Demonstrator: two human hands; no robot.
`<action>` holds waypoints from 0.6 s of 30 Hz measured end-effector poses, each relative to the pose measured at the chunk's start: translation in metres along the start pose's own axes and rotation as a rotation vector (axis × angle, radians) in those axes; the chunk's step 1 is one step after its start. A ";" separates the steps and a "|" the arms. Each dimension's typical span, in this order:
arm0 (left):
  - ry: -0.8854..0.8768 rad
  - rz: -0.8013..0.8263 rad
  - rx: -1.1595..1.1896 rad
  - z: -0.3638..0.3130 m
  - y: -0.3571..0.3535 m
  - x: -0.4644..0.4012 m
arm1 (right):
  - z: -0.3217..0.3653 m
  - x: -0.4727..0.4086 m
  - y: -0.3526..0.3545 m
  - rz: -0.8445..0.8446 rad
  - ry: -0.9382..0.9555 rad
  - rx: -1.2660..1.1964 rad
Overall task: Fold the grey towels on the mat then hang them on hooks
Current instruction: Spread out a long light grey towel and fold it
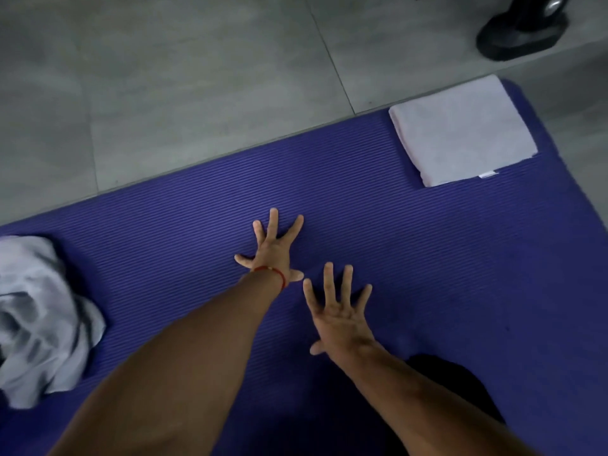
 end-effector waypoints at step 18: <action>-0.156 -0.329 -0.182 0.062 -0.085 0.055 | 0.045 0.026 -0.016 -0.197 -0.237 0.017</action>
Point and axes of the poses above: each hand's wrist, its own x-axis away from the middle knuckle, its own y-axis out of the back of the hand, z = x × y, the point moved 4 cm from there along -x, towards the middle knuckle, and after that the axes turned 7 degrees about y, right-handed, at the moved point
